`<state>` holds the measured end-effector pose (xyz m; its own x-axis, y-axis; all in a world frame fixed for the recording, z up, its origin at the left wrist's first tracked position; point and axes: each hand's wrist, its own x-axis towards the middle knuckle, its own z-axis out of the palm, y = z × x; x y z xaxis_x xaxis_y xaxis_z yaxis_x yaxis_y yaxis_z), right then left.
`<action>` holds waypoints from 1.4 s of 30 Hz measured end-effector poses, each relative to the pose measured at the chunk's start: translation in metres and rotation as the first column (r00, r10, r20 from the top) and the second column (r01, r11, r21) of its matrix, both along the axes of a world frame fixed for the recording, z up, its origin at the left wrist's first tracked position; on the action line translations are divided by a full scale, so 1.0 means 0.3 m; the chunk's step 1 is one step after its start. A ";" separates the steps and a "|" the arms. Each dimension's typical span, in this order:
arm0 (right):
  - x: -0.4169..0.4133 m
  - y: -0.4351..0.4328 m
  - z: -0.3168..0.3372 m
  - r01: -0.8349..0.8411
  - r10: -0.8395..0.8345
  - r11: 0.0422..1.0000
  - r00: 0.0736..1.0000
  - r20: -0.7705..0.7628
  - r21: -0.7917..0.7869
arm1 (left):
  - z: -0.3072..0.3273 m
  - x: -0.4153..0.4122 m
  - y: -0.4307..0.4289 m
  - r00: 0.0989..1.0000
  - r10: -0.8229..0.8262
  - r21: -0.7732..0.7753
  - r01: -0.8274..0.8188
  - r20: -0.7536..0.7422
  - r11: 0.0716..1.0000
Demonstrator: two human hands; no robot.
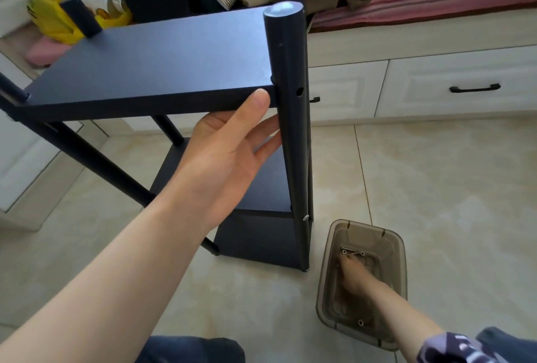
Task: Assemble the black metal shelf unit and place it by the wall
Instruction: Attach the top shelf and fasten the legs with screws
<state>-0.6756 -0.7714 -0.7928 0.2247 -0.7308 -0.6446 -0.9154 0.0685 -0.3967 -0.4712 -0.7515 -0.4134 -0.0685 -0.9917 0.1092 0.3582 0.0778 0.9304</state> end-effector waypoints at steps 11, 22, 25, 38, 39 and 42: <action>0.012 0.004 -0.062 -0.149 0.137 0.985 0.983 -0.121 -0.092 | -0.008 0.005 -0.009 1.000 -0.007 0.003 0.007 0.005 1.000; 0.030 -0.003 0.025 -0.371 0.334 0.928 0.873 -0.357 -0.040 | -0.009 0.005 -0.012 1.000 0.026 0.029 -0.027 0.016 0.999; 0.040 -0.009 0.133 -0.439 0.419 0.898 0.833 -0.362 0.031 | -0.002 0.004 -0.013 1.000 0.028 0.042 -0.028 0.008 0.999; 0.036 -0.016 0.932 -0.775 0.696 0.622 0.612 -0.376 -0.111 | 0.014 -0.017 0.014 0.996 0.018 0.037 -0.014 -0.088 0.999; 0.015 -0.013 0.979 -0.760 0.688 0.634 0.639 -0.345 -0.143 | 0.014 -0.019 0.017 0.996 0.021 0.039 -0.018 -0.084 0.999; -0.035 0.007 1.117 -0.616 0.602 0.729 0.785 -0.150 -0.297 | 0.017 -0.020 0.018 0.997 0.040 0.043 -0.037 -0.066 0.998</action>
<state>-0.6860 -0.7693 -0.4579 0.6712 -0.6078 -0.4243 -0.7329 -0.6300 -0.2568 -0.4772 -0.7462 -0.4083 -0.0239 -0.9972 0.0711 0.4174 0.0547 0.9071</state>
